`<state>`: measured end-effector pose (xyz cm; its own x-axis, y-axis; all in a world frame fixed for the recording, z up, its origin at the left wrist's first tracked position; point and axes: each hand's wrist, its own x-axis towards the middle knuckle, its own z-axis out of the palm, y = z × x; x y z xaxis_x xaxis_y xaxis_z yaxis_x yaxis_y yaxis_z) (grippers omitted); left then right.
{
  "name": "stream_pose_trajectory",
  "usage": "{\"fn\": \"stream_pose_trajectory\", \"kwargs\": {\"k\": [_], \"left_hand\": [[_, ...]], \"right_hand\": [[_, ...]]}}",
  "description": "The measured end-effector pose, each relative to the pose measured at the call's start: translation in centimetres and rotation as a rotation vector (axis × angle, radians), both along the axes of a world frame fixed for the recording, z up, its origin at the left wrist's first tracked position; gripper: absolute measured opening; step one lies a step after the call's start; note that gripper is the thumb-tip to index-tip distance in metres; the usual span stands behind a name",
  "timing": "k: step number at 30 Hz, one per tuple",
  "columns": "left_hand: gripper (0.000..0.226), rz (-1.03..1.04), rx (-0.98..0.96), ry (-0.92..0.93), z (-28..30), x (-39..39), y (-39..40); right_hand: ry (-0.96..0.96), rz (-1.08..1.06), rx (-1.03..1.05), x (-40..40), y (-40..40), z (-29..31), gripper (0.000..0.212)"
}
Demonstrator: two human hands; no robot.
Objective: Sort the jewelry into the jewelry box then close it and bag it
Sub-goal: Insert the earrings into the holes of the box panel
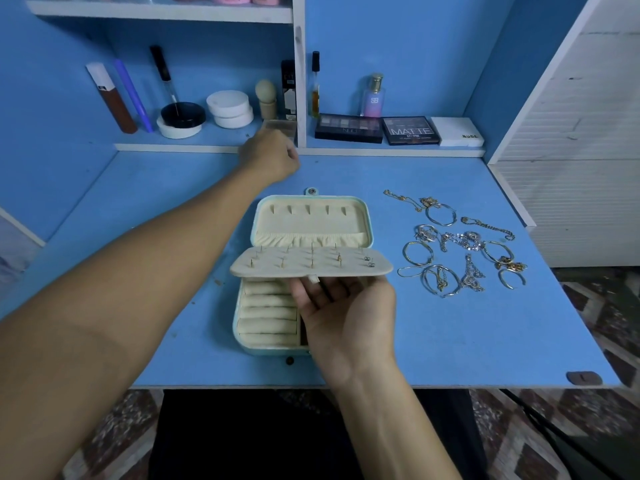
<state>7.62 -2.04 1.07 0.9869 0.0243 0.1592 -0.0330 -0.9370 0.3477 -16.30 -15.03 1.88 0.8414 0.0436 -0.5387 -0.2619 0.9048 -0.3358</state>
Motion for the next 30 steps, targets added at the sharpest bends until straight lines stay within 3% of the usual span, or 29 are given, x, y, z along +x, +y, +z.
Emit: {"fn": "stream_pose_trajectory", "kwargs": {"k": [8,21,30], "left_hand": [[0.013,0.005,-0.024,-0.015,0.2,-0.1,-0.2],[0.016,-0.178,-0.259,-0.102,1.4,-1.1,0.7],[0.013,-0.300,-0.339,-0.004,3.9,-5.1,1.1]], "right_hand": [[0.007,0.008,-0.013,-0.1,-0.1,0.1,0.039],[-0.025,0.017,-0.022,-0.2,-0.2,0.0,0.036],[-0.017,0.023,-0.015,-0.2,-0.2,0.1,0.036]]}}
